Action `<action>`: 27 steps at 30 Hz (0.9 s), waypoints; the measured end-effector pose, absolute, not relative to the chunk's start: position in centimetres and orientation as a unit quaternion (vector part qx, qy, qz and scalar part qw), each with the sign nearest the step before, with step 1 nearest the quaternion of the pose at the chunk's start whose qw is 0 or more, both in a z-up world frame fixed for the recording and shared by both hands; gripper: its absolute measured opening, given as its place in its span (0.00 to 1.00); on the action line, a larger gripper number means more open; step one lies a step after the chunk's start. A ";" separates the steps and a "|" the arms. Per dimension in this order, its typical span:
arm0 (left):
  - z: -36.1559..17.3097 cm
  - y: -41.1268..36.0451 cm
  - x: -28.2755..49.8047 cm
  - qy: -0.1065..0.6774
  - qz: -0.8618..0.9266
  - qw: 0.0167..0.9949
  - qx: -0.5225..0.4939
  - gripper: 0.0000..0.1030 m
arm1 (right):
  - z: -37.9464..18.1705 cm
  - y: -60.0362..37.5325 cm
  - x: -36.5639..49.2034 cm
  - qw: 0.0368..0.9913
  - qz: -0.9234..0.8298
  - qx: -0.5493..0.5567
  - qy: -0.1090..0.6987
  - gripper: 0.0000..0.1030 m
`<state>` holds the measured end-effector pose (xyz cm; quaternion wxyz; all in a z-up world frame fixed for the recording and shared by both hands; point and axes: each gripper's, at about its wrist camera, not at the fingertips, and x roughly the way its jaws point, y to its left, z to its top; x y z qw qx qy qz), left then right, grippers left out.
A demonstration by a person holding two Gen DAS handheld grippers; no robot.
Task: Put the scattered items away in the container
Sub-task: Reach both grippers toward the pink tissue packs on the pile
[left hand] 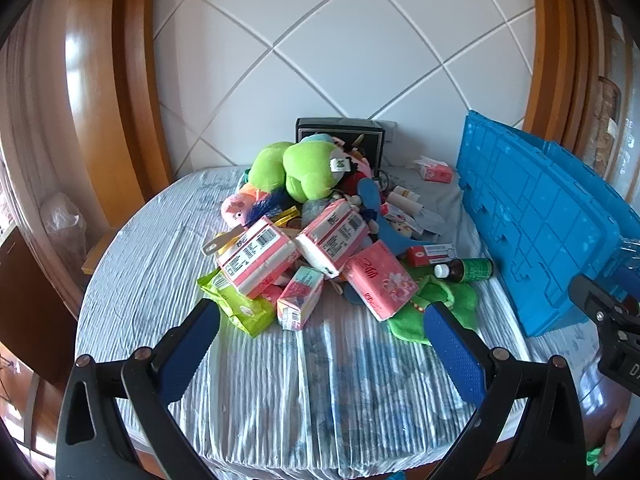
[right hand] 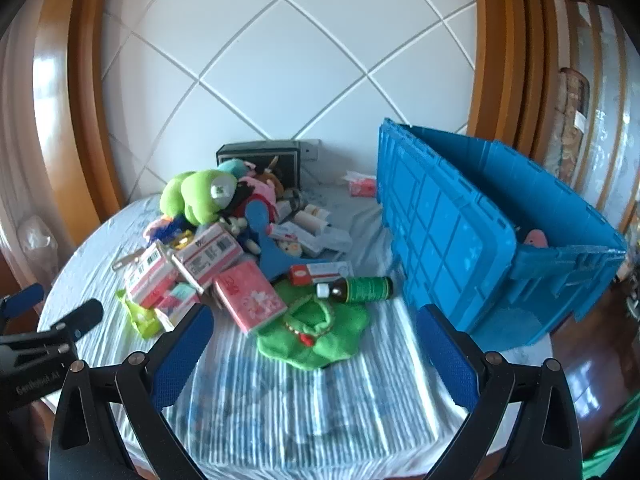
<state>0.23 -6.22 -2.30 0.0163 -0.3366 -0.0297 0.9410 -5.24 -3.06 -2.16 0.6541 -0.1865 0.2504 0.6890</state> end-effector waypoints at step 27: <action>-16.9 -6.9 -14.4 -0.046 0.870 -0.086 -0.484 0.90 | -16.5 16.6 -10.8 0.453 0.750 -0.352 0.328 1.00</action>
